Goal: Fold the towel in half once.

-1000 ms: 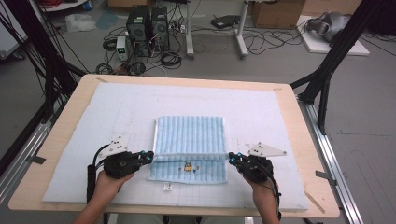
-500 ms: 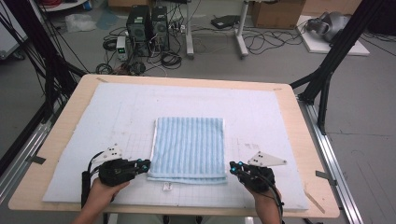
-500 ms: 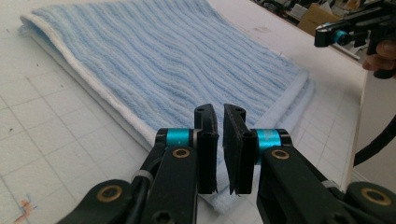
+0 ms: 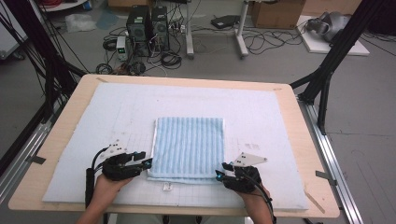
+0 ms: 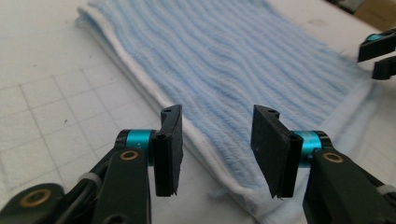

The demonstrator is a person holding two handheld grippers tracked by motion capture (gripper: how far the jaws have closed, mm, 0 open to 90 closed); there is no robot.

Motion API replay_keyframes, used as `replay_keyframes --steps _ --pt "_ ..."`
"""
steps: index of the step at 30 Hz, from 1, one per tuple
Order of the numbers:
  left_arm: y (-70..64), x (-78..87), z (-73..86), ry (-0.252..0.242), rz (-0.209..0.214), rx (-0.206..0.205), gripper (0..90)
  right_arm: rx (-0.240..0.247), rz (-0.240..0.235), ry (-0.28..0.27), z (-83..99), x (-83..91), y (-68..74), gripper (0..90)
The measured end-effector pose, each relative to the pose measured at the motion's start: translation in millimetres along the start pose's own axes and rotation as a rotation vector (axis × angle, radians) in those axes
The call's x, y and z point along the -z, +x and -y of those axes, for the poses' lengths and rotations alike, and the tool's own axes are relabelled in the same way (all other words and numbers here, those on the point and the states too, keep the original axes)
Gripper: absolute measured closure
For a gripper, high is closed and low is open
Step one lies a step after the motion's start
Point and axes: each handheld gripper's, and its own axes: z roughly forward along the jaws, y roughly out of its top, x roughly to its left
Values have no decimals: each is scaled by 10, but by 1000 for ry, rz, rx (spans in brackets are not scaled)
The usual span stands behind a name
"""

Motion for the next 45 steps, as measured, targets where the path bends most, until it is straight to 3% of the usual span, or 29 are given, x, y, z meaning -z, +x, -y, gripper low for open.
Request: replay_keyframes --steps 3,6,7,9,13,25,33,36,38,41,45 --pt "1 -75 -1 39 -3 18 559 0 -4 33 8 -83 -14 639" --pt "-22 -149 25 90 -11 7 618 3 -23 42 12 -120 -18 801" --pt "-40 -165 37 100 -15 -9 683 9 -22 44 8 -120 -12 847" --pt "-74 -155 33 95 -20 -37 810 23 -17 47 5 -117 -1 867" --pt "-91 -125 32 76 -21 -49 858 17 -14 39 -4 -91 12 874" --pt "-87 82 -59 -10 33 -31 857 30 -18 -41 -92 117 58 875" --pt "-131 140 25 32 67 -14 853 55 -11 -2 -69 190 158 875" --pt "-117 103 50 59 53 2 785 56 0 47 -37 157 160 868" --pt "-87 98 38 51 30 12 692 46 -4 71 -18 125 147 780" --pt "-48 112 -14 27 5 9 652 3 -6 32 -44 139 108 696" --pt "5 85 -94 3 0 -8 647 -5 7 -31 -122 128 37 652"
